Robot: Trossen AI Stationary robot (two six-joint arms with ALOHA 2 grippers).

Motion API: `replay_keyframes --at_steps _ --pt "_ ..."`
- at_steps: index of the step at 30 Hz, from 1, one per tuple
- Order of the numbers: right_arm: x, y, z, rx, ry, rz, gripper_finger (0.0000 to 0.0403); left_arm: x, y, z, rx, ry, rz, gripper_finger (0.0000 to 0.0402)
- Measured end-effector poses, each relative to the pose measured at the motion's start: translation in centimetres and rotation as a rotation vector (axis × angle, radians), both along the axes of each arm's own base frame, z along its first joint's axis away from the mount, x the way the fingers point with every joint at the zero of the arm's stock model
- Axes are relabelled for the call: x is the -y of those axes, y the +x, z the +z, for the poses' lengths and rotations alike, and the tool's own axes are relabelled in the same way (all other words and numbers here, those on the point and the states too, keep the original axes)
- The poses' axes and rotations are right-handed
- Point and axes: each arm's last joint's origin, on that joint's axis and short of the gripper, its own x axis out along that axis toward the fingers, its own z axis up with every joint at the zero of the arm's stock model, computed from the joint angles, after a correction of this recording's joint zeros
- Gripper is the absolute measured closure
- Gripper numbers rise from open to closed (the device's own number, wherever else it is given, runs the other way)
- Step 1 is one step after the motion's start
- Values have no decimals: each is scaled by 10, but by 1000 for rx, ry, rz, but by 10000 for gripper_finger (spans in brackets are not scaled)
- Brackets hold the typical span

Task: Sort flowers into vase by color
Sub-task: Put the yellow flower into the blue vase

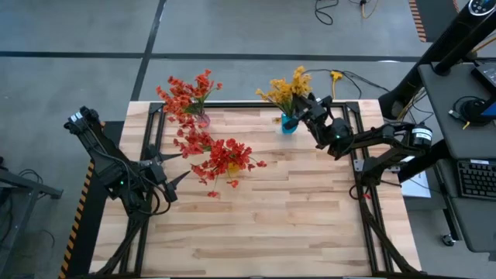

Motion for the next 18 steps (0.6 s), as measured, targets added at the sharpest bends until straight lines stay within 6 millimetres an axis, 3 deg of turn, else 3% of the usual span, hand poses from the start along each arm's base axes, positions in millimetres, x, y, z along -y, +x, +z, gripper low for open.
replay_keyframes --at_steps 18 --pt "1 3 -8 -87 33 0 371 0 0 0 0 0 0 129"
